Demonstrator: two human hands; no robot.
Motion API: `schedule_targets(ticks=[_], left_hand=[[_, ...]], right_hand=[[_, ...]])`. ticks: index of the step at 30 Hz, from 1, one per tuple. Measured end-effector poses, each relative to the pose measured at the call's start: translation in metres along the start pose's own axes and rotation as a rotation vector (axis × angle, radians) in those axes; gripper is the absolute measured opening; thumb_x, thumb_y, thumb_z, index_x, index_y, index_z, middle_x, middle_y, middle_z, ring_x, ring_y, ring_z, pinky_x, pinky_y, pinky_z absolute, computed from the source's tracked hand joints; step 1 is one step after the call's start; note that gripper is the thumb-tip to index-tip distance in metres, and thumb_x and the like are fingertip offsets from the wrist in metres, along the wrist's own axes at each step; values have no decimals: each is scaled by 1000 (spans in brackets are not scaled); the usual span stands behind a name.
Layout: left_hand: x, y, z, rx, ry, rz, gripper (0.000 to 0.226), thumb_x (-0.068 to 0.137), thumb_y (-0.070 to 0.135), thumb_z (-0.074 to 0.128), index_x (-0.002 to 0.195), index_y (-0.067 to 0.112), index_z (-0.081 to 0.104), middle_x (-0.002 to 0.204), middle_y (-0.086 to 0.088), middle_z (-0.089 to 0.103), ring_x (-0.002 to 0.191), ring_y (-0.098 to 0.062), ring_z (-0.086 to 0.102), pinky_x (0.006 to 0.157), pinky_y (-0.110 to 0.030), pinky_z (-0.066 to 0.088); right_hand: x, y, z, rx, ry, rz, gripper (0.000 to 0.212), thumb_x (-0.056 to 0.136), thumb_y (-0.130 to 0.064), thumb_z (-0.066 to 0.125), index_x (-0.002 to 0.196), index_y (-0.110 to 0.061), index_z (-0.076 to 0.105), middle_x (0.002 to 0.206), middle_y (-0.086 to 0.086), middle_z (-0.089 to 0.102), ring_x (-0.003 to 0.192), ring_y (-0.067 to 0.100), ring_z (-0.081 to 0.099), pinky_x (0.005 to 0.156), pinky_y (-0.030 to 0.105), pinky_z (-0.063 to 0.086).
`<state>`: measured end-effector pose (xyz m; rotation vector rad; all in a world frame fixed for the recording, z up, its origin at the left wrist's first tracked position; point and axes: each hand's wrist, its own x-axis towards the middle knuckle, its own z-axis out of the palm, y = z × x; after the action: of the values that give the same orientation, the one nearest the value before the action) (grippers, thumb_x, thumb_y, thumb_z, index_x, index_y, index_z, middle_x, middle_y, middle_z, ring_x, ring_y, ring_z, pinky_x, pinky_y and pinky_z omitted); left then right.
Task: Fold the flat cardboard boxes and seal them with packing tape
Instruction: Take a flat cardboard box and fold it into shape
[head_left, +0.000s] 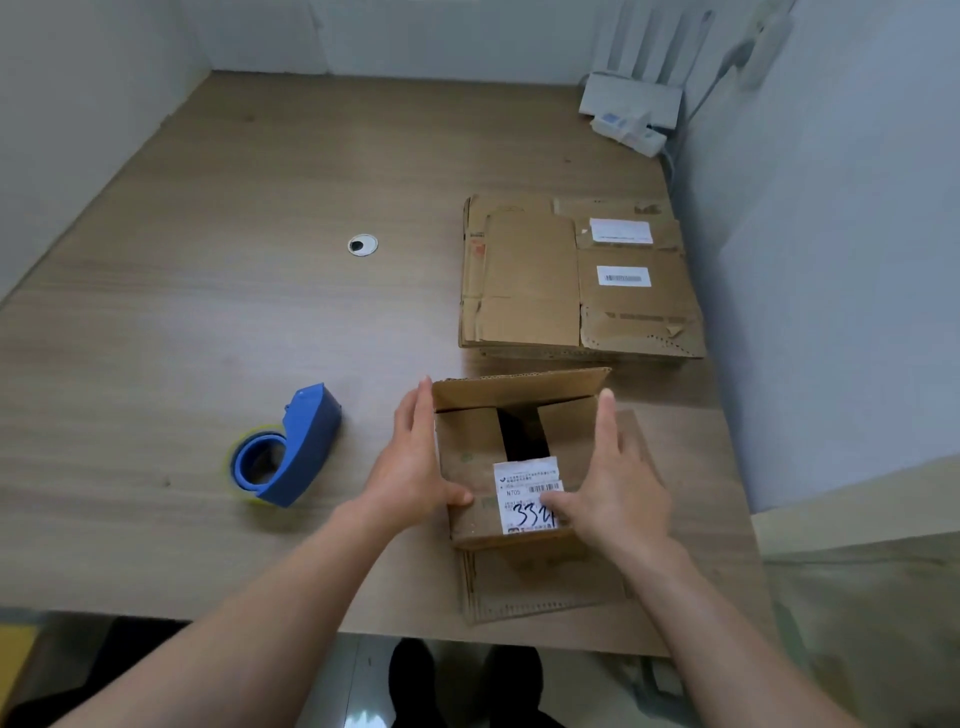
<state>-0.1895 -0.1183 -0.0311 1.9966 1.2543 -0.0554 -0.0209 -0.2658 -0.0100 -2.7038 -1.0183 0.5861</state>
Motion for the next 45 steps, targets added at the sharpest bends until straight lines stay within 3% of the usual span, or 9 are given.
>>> schedule_targets(ticks=[4,9,12,16,24,26,32,36,45], left_hand=[[5,-13,-1,-20,-1,77,121,60,27,95,150,43,16,157,20,10,122,-17,52,99,-41,53],[-2,-21,3,-5,-78,66,54,77,24,84,123,34,58,147,9,37,106,-15,57,95,-31,50],[-3,-23,8,-112,-83,9,47,81,23,81,122,31,61,129,3,56,95,-17,61,87,-32,54],[-3,-7,13,-354,13,-152,14,91,26,70,104,26,63,110,2,59,92,-22,63,70,-45,62],[-7,17,-4,-413,-64,-315,43,95,22,65,134,23,46,110,-5,62,93,-29,65,61,-53,61],[-9,20,-20,-432,64,-184,44,92,17,68,130,27,48,107,1,62,94,-22,64,69,-48,62],[-27,16,-24,-412,356,59,58,86,3,72,129,29,42,115,9,59,95,-3,60,75,-22,54],[-33,-2,-2,-395,335,116,96,84,2,73,151,44,18,133,10,50,112,-9,59,85,-35,60],[-24,-2,-12,-248,455,398,83,82,-2,74,142,29,26,132,-9,49,106,-18,57,82,-32,58]], right_hand=[[14,4,-17,-50,-74,-10,140,65,-60,85,151,-42,-25,114,0,65,86,16,63,99,50,49],[33,21,-18,502,-60,108,103,73,-71,69,155,-38,15,140,1,54,119,20,57,99,51,50],[44,19,-15,470,-129,93,70,88,-74,45,138,-26,54,132,-2,60,110,16,57,93,41,49],[60,29,-1,355,-207,145,40,91,-49,65,118,-20,65,111,0,71,93,19,67,85,41,58],[36,37,-4,399,-131,-4,26,92,-44,67,77,-23,61,78,-7,65,77,17,63,56,26,41],[27,32,-21,538,-22,-126,13,91,-37,70,98,-27,68,91,-13,67,86,10,64,63,20,43],[9,27,-28,524,240,-308,86,81,-24,82,152,-29,34,113,-12,64,86,5,64,74,25,54],[6,41,-6,440,262,-354,98,79,-24,84,157,-19,24,132,5,60,96,16,62,81,29,54],[14,37,-16,545,437,-472,90,77,-13,85,146,-25,29,122,-3,55,83,22,66,68,31,59]])
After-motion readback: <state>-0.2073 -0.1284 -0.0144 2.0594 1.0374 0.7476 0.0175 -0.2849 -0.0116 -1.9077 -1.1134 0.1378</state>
